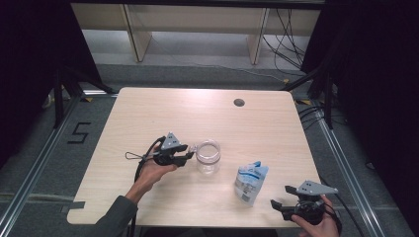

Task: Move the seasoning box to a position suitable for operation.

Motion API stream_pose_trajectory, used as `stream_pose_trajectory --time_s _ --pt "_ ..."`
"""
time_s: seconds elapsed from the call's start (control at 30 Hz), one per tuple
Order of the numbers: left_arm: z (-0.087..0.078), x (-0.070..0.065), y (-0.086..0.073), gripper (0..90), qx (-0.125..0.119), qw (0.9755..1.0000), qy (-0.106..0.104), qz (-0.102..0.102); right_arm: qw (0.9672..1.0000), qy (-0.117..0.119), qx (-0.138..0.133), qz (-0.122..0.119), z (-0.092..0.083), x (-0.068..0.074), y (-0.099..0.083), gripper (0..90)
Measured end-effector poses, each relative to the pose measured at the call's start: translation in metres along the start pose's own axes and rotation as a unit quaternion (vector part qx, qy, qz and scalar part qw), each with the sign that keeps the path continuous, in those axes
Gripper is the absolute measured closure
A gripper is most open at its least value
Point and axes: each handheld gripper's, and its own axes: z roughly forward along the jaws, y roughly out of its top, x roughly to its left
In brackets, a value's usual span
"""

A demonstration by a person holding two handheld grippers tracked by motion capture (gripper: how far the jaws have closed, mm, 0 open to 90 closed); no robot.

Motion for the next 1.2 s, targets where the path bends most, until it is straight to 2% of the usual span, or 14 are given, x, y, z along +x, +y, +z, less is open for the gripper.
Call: stream_pose_trajectory --time_s 0.13,0.23,0.3,0.43,0.53,0.77,0.9,0.93,0.97,1.03,1.07,1.1,1.13,1.2 --pt "0.0 -0.002 0.002 67.8 0.003 0.9999 -0.007 0.009 1.0 -0.002 0.0 -0.001 0.0 0.0 0.0 21.5" --pt "0.0 -0.005 0.002 74.7 -0.003 1.0 -0.001 0.002 1.0 -0.004 0.0 -0.003 -0.001 0.0 0.0 21.5" --pt "-0.002 -0.006 0.002 76.8 0.006 0.9999 0.005 0.011 1.0 -0.005 0.0 -0.003 -0.001 0.0 0.0 21.5" --pt "-0.005 -0.011 0.001 77.5 0.006 0.9998 0.016 0.0 1.0 -0.005 0.0 -0.003 -0.001 0.0 0.0 21.5" --pt "-0.008 -0.015 0.001 77.7 0.013 0.9995 0.029 0.003 1.0 -0.005 0.0 -0.003 -0.001 0.0 0.0 21.5" --pt "-0.016 -0.025 -0.003 77.6 0.02 0.9992 0.034 0.0 1.0 0.003 0.004 0.005 0.0 0.001 0.0 21.5" --pt "-0.021 -0.032 -0.006 77.4 0.015 0.9991 0.037 -0.014 1.0 -0.002 0.002 0.007 -0.001 0.002 0.0 21.5" --pt "-0.022 -0.033 -0.007 77.4 0.021 0.9991 0.037 -0.009 0.9999 -0.001 0.003 0.01 -0.001 0.003 0.0 21.5" --pt "-0.022 -0.035 -0.008 77.4 0.013 0.9991 0.038 -0.017 0.9999 0.0 0.003 0.01 -0.001 0.003 0.0 21.5" --pt "-0.025 -0.036 -0.008 77.5 0.02 0.9989 0.04 -0.012 1.0 -0.003 -0.001 -0.002 -0.001 0.001 0.0 21.5" --pt "-0.025 -0.038 -0.009 77.4 0.013 0.9991 0.038 -0.017 0.9999 -0.001 0.003 0.01 -0.001 0.002 0.0 21.6" --pt "-0.026 -0.041 -0.011 77.4 0.007 0.999 0.04 -0.021 1.0 -0.002 0.003 0.004 -0.001 0.001 0.0 21.5" --pt "-0.028 -0.042 -0.011 77.4 0.018 0.9988 0.042 -0.016 1.0 -0.002 0.001 0.001 -0.001 0.001 0.0 21.5" --pt "-0.03 -0.045 -0.012 77.3 0.019 0.9986 0.047 -0.018 1.0 -0.001 0.003 0.009 -0.001 0.002 0.0 21.5"
